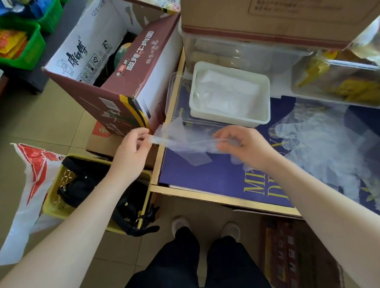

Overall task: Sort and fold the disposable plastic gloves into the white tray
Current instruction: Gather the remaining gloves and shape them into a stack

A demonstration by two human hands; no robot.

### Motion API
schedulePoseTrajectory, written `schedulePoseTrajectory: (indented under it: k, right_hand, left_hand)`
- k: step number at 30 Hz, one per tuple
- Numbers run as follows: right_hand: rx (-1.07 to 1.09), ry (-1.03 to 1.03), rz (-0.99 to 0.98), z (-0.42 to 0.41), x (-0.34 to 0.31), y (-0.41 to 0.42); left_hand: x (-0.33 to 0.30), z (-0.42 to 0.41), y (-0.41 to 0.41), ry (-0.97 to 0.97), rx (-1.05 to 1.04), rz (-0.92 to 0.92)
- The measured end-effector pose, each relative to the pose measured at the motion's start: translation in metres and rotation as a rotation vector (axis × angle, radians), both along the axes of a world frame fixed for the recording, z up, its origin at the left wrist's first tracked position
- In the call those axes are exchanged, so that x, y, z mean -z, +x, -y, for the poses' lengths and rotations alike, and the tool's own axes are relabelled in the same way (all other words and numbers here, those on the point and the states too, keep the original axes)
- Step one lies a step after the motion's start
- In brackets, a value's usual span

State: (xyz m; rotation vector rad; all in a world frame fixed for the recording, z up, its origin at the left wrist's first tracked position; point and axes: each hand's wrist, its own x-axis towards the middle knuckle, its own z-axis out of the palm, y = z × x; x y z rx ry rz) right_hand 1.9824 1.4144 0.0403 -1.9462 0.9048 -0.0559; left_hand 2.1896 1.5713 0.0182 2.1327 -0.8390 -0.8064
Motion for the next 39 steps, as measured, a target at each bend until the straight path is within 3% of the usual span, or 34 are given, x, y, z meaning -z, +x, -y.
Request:
schedulePoseTrajectory:
  k: [5, 8, 15, 21, 25, 28, 30, 34, 39]
  right_hand:
    - [-0.472, -0.099, -0.228, -0.013, 0.021, -0.009]
    - [-0.558, -0.035, -0.284, -0.021, 0.039, -0.018]
    - [-0.405, 0.175, -0.292, -0.014, 0.038, -0.036]
    - [0.105, 0.559, -0.054, 0.001, 0.030, -0.050]
    - [0.082, 0.449, -0.042, 0.008, 0.024, -0.051]
    - [0.041, 0.272, -0.085, 0.003, 0.026, -0.046]
    - [-0.002, 0.234, -0.117, -0.001, 0.029, -0.043]
    - [-0.023, 0.265, -0.132, -0.009, 0.036, -0.043]
    - [0.183, 0.306, 0.003, -0.003, 0.022, -0.054]
  left_hand:
    - [-0.008, 0.017, -0.020, 0.056, 0.137, -0.063]
    - [0.004, 0.011, -0.021, 0.191, 0.230, -0.053]
    - [0.013, -0.005, -0.011, 0.185, 0.316, 0.140]
    - [0.010, 0.004, -0.005, 0.225, 0.326, 0.223]
    - [0.005, 0.005, -0.006, 0.238, 0.315, 0.174]
    - [-0.001, 0.011, -0.017, 0.169, 0.149, -0.021]
    - [-0.001, 0.017, -0.025, 0.169, 0.151, -0.132]
    - [0.011, 0.019, -0.039, 0.292, 0.420, 0.053]
    - [0.024, 0.013, -0.054, 0.324, 0.498, 0.209]
